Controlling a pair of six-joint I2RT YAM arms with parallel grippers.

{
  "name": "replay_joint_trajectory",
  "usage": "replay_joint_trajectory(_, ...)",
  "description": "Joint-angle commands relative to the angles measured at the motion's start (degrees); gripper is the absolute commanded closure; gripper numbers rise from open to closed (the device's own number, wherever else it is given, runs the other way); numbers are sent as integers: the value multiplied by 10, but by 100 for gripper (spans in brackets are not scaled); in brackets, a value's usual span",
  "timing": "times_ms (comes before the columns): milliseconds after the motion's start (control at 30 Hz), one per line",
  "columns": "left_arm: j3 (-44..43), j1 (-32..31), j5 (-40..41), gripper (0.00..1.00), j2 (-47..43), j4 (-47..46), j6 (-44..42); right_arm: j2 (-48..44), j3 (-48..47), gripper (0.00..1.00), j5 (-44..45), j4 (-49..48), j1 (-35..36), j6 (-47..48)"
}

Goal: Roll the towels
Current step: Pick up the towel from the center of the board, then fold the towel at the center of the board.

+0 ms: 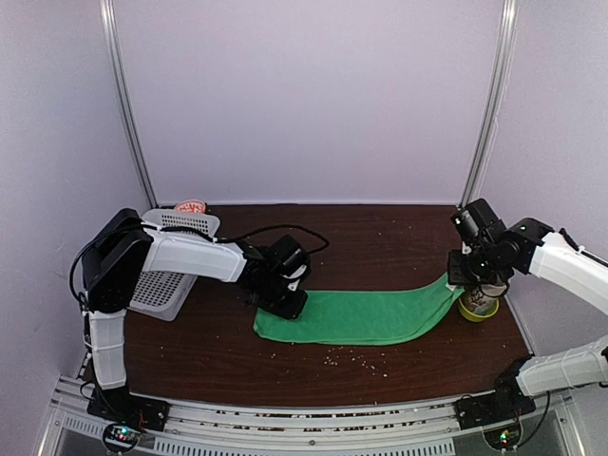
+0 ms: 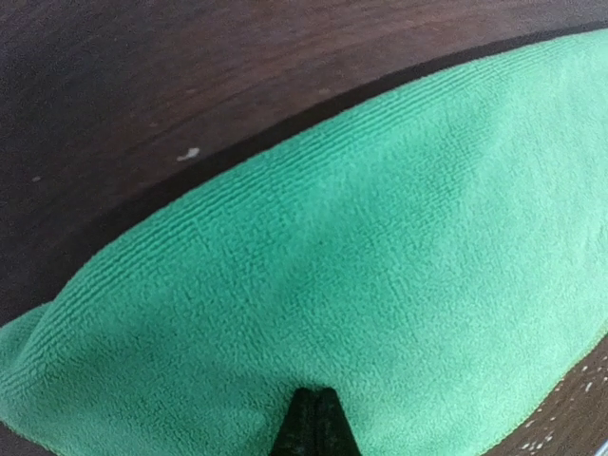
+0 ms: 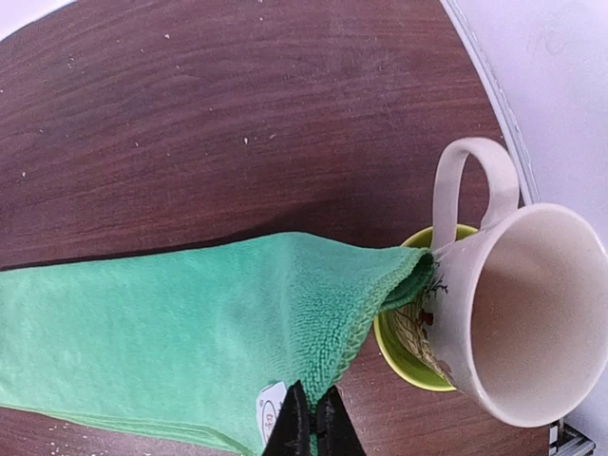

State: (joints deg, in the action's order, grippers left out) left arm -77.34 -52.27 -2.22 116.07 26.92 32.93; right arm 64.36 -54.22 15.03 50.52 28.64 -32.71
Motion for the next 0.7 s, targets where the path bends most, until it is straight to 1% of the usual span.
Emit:
replay_joint_trajectory(0,-32,-24,-38,100,26,-7,19,-20,-45,100,13,17,2,31)
replay_joint_trajectory(133,-41,-25,-39,100,21,-4,22,-21,-73,100,-45,-1,10,39)
replay_joint_trajectory(267,-44,-25,-27,100,-2,12,14,-3,-90,100,-66,-21,43,34)
replay_joint_trajectory(433,-39,-23,-19,91,-41,27,14,27,-100,100,-74,-40,72,19)
replay_joint_trajectory(667,-28,-12,-21,84,-100,33,28,48,-110,100,-76,-57,95,12)
